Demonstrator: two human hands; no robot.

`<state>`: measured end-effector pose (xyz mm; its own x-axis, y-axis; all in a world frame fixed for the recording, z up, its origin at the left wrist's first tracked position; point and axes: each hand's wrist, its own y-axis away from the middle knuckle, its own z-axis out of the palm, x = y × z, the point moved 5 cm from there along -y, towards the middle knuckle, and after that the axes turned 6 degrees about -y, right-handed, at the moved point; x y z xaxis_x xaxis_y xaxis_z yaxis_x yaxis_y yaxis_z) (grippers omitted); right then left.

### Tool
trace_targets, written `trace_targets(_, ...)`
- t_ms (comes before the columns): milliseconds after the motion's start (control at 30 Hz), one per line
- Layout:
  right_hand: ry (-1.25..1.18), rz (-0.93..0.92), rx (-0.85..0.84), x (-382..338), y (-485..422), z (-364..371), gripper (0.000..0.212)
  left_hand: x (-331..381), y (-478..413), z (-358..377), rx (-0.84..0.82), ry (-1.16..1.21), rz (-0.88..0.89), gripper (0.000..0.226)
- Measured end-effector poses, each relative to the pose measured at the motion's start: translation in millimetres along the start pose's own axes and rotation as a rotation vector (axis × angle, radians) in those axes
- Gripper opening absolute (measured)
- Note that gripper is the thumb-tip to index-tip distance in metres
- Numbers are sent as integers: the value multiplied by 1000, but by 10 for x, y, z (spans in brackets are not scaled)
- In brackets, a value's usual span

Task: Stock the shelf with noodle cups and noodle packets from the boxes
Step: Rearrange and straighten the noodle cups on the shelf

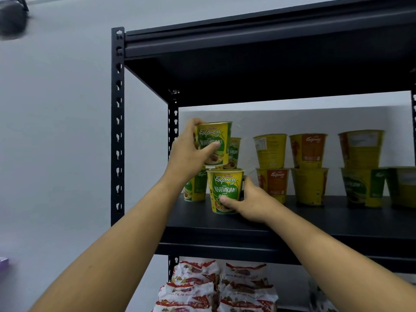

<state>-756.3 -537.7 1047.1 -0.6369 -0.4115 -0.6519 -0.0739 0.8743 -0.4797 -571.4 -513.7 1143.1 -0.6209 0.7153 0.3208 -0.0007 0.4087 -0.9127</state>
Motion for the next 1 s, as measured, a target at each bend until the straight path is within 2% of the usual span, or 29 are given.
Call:
trace_targets(167, -9, -5, 9, 20, -4, 0, 82, 42, -12, 184, -109, 8, -21, 56)
trace_targets(467, -10, -9, 7, 25, -19, 3, 81, 39, 25, 285, -152, -19, -40, 70)
trace_targets(700, 1, -20, 12, 20, -16, -1, 81, -160, 308, 224, -221, 8, -155, 77)
trace_targets(767, 4, -20, 9, 16, -12, -1, 81, -301, 464, 207, -294, -14, -205, 73)
trace_targets(867, -2, 4, 1, 26, -26, -2, 81, -561, 692, 229, -517, -160, -240, 62)
trace_targets(933, -22, 28, 12, 26, -33, -18, 82, -635, 771, 243, -646, -260, -244, 59)
trace_targets(1000, -24, 46, 32, 23, -34, -39, 83, -609, 793, 263, -709, -291, -212, 54)
